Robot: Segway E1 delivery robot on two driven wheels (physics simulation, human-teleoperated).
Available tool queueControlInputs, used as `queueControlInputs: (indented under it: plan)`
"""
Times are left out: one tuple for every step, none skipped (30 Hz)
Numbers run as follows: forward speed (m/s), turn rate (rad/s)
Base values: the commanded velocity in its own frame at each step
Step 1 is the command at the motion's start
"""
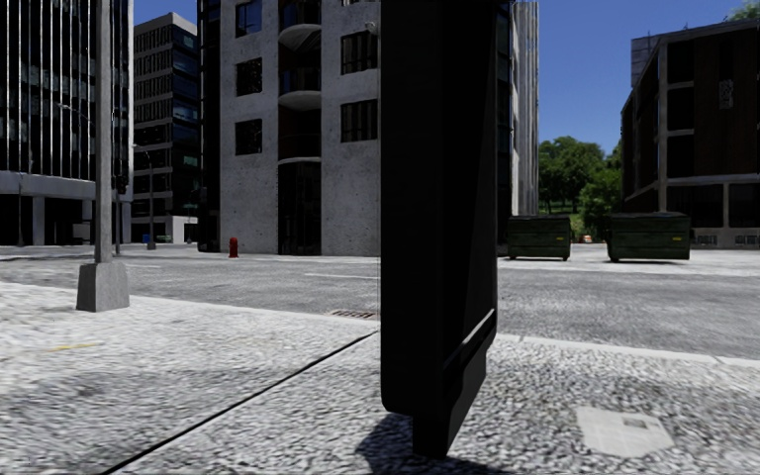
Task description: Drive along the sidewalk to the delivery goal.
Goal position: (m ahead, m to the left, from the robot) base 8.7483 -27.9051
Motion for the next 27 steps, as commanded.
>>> queueControlInputs:
  plan:
    - [0.00,1.20]
    - [0.00,1.20]
    - [0.00,1.20]
    - [0.00,1.20]
    - [0.00,1.20]
    - [0.00,1.20]
    - [0.00,1.20]
    - [0.00,1.20]
    - [0.00,1.20]
    - [0.00,1.20]
    - [0.00,1.20]
    - [0.00,1.20]
    - [0.00,1.20]
    - [0.00,1.20]
    - [0.00,1.20]
    - [0.00,1.20]
    - [0.00,1.20]
    - [0.00,1.20]
    - [0.00,1.20]
    - [0.00,1.20]
    - [0.00,1.20]
    - [0.00,1.20]
    - [0.00,1.20]
    - [0.00,1.20]
    - [0.00,1.20]
    - [0.00,1.20]
    - [0.00,1.19]
